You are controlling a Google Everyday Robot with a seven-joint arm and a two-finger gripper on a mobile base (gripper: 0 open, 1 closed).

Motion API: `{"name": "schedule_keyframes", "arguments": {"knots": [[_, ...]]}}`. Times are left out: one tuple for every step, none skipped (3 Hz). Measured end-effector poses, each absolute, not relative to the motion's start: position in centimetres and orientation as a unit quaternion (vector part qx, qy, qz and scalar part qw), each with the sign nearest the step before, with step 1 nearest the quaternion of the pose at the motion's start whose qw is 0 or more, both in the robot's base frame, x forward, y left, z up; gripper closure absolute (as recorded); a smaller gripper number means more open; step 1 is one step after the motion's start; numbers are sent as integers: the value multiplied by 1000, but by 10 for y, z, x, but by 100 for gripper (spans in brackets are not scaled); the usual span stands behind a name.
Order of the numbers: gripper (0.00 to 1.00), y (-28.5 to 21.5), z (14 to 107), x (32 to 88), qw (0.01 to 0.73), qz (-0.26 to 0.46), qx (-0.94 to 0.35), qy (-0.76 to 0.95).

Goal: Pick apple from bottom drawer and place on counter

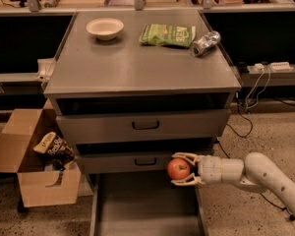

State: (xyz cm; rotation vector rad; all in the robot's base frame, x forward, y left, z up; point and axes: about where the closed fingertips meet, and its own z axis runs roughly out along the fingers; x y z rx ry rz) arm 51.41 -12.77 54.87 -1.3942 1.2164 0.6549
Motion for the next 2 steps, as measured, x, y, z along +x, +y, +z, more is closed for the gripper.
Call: {"name": "schedule_keyframes", "arguments": {"knots": [[100, -136, 579, 522, 569, 275, -577, 517], [100, -167, 663, 537, 585, 253, -550, 540]]}}
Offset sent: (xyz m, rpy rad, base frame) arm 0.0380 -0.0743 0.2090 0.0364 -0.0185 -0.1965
